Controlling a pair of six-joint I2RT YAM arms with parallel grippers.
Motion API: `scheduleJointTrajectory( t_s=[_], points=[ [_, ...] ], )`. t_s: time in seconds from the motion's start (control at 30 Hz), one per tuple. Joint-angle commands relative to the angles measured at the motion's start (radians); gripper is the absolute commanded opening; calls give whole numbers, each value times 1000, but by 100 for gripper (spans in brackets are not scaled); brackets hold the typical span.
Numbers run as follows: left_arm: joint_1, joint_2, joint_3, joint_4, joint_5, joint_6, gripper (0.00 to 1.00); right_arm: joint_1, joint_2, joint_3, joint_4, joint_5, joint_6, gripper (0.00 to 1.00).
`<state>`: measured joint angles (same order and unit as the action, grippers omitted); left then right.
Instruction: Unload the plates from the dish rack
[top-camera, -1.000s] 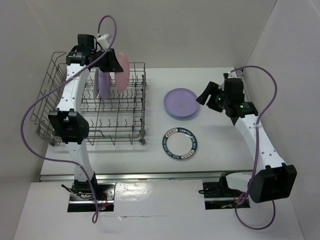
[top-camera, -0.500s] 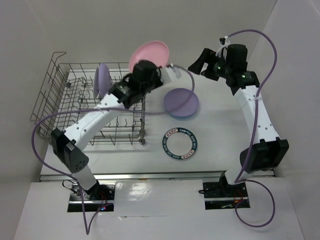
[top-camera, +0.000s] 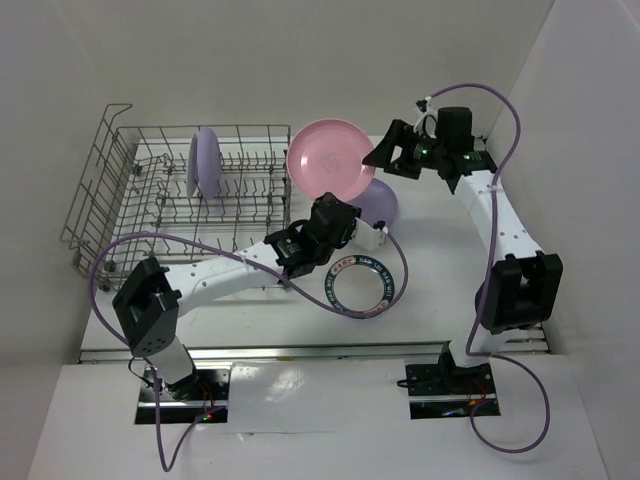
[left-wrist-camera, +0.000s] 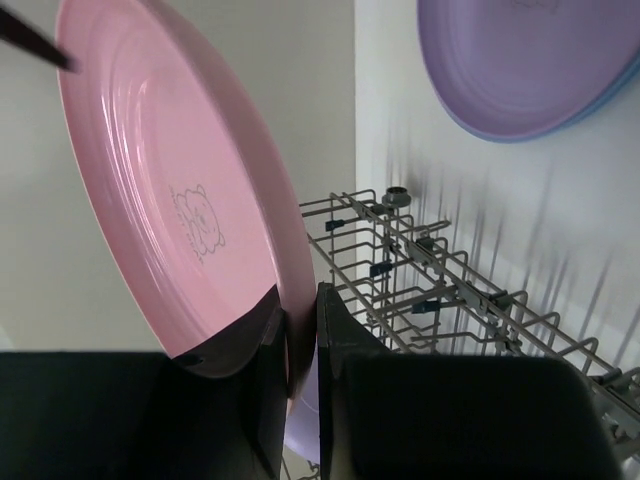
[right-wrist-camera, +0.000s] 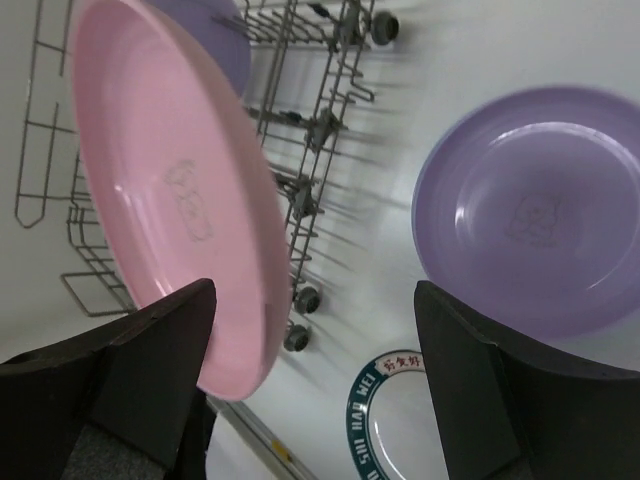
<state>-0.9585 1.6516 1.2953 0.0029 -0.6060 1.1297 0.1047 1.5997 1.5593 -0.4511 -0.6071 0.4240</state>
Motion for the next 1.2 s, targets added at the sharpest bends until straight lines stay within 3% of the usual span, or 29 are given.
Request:
scheduleJointTrajectory(
  t_s=[0.0,0.07,0.13,0.2,0.23,0.33,0.5,0.53,0.6,0.63,0.67,0.73,0.77,0.87,1.03,1.17],
  points=[
    [-13,16,39,118,-66,25,0,41,17,-13,25,-25,-18,87],
    [-23,16,39,118,-66,25,0,50,17,-28,25,-11,-18,86],
    [-32,16,48,94,-66,-5,0,59,17,-64,63,-20,-18,75],
    [-32,25,58,72,-57,-25,0,69,17,-87,117,-29,-5,55],
    [-32,25,68,72,-57,-25,0,69,17,-87,117,-29,5,32],
    [-32,25,94,16,-48,-80,0,69,17,-97,127,-29,24,0],
    [-32,25,117,-78,-48,-171,2,69,6,-122,163,12,45,0],
    [-32,34,145,-118,-37,-235,27,58,6,-131,163,27,45,0],
    [-23,43,192,-225,-3,-328,56,43,6,-131,163,81,56,0],
    [-4,53,264,-357,61,-441,85,18,6,-131,163,98,77,0],
    [10,65,306,-430,105,-497,98,3,6,-131,163,127,88,0],
    [65,76,431,-618,199,-597,100,-45,22,-120,163,139,100,0],
    [87,76,467,-670,303,-673,100,-57,35,-111,163,148,101,0],
    [168,64,512,-779,441,-744,100,-88,69,-91,140,208,78,0],
    [299,-41,426,-790,534,-795,100,-97,121,-103,101,228,44,0],
    [484,-59,427,-801,580,-860,100,-97,146,-168,144,237,55,0]
  ],
)
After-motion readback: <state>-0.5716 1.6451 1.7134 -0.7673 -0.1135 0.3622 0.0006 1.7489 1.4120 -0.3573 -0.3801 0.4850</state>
